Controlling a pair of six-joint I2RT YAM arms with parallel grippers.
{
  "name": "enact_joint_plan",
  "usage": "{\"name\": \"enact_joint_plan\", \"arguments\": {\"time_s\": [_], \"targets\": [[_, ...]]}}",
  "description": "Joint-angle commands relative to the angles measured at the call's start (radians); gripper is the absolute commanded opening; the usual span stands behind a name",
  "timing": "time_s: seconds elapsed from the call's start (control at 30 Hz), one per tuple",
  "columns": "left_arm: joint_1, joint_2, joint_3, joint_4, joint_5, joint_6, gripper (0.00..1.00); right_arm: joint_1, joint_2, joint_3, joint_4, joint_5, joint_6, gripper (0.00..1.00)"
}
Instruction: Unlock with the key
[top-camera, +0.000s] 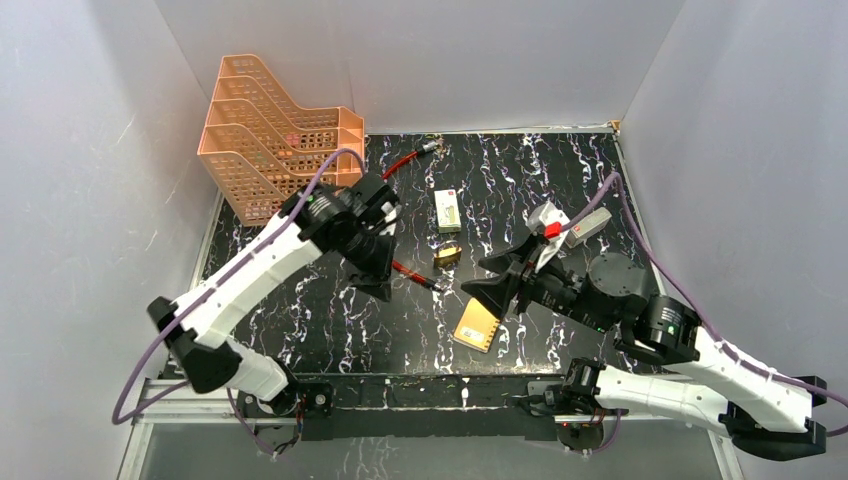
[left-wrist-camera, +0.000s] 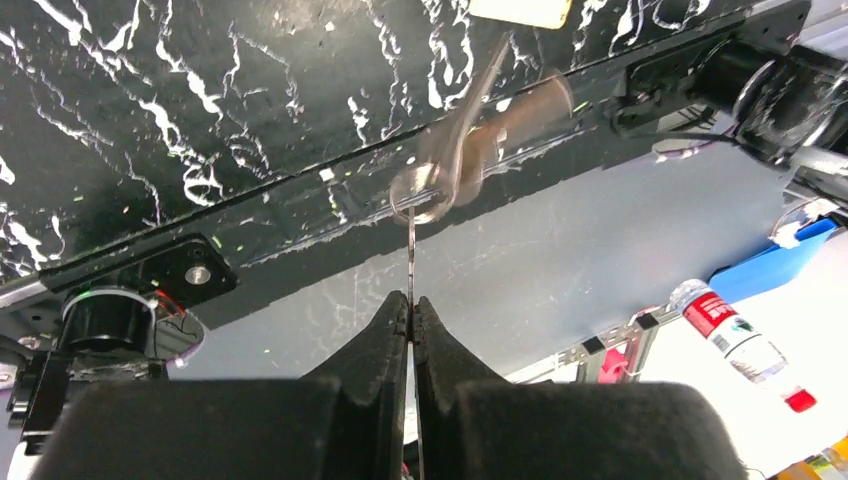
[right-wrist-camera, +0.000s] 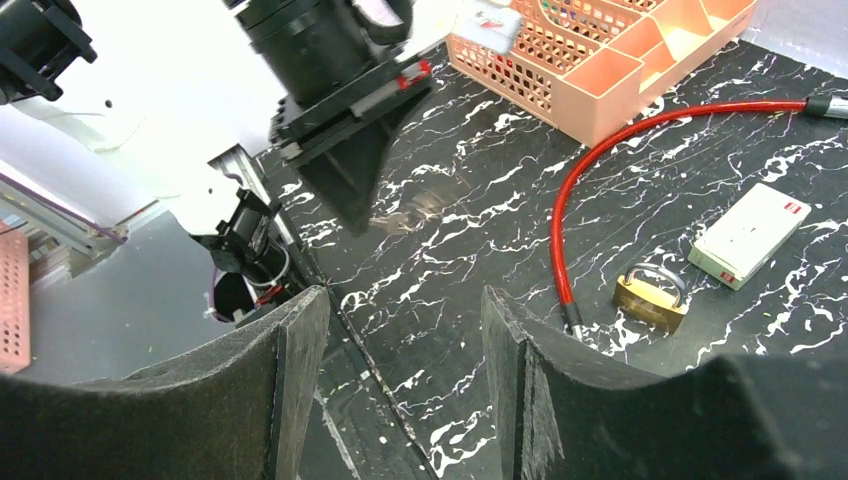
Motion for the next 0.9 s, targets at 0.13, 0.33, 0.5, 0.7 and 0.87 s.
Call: {"name": "enact_joint_plan", "arguments": {"time_s": [0.13, 0.33, 0.5, 0.7, 0.87], "targets": [[-0.021, -0.083, -0.018, -0.085, -0.016, 0.009, 0.00, -0.003, 0.017, -0.017, 0.090, -0.150, -0.010, 0.66], [-0.021, -0.064, 0.118, -0.086, 0.082, 0.074, 0.00, -0.003, 0.021, -0.081, 0.244, -0.290, -0.042, 0.67], [-0.021, -0.068, 0.194, -0.084, 0.179, 0.158, 0.00, -0.003, 0.062, -0.121, 0.391, -0.397, -0.070, 0.67], [-0.027, -0.172, 0.226, 0.102, 0.378, 0.247, 0.00, -0.003, 0.110, -0.079, 0.461, -0.504, -0.127, 0.67], [-0.027, -0.276, 0.146, 0.252, 0.453, 0.340, 0.00, -0.002, 0.146, -0.001, 0.437, -0.554, -0.155, 0.68]]}}
